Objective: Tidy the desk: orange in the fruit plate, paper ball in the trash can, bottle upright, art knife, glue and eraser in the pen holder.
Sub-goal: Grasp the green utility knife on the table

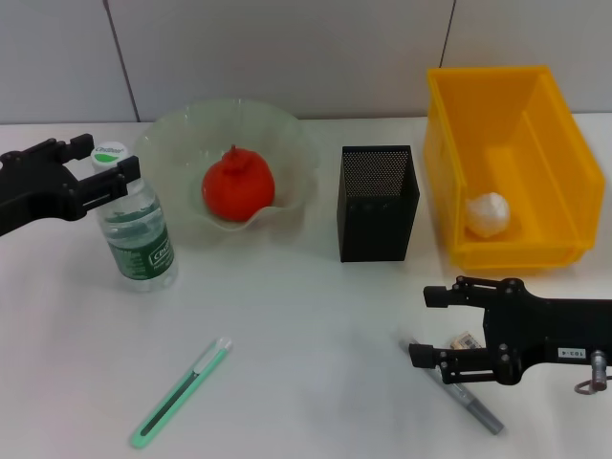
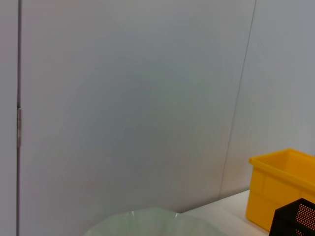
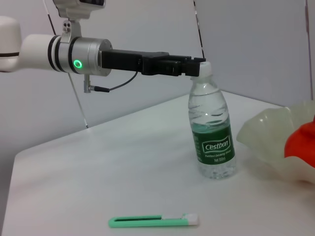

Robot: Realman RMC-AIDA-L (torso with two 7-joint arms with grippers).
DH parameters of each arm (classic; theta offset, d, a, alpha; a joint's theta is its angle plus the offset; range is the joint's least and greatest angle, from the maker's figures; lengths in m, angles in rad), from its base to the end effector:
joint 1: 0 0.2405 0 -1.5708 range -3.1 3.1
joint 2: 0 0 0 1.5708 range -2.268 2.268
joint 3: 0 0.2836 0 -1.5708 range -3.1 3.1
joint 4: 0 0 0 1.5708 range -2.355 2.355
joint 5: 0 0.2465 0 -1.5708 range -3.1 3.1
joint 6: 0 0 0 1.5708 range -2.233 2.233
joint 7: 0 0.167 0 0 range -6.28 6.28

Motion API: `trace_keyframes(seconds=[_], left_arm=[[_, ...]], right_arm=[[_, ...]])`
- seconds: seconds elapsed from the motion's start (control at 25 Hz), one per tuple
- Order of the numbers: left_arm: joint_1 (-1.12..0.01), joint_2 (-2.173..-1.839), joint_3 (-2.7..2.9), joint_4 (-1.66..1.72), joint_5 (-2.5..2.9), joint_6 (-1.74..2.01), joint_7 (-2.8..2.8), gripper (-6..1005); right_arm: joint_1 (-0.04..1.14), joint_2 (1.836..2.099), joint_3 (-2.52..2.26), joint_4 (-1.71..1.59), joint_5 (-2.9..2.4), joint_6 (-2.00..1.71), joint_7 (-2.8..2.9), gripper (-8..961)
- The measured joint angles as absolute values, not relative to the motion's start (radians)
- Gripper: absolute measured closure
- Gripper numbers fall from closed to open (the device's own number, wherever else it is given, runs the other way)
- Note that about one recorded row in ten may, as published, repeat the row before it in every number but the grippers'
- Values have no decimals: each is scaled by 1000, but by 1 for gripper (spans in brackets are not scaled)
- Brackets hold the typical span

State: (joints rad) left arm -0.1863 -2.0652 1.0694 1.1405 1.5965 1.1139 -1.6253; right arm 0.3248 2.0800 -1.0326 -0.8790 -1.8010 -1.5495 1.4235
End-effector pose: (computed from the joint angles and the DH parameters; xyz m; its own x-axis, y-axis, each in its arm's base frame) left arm -0.3071 0.3894 0.0477 0.7399 0.2728 0.6149 0.6264 -0.6127 -0.4820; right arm 0.2936 0.3392 -0.0364 0.8375 -0.2956 -0.4596 -0.3888 -0.9133 -0.1212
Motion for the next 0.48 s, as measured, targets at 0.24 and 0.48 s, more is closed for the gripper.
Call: trace_keyframes(seconds=[0.24,0.48], left_arm=[[-186,-2065,1020,1139,1587,1153,-1619,314],[-189,-2060,838,1110,1548,1408,-1548,231]], right_arm=[[321,2080,-1030,-879,-1800,-1556,1423,126],[315,2080,-1028,-880,-1795,-1558,1424,126]])
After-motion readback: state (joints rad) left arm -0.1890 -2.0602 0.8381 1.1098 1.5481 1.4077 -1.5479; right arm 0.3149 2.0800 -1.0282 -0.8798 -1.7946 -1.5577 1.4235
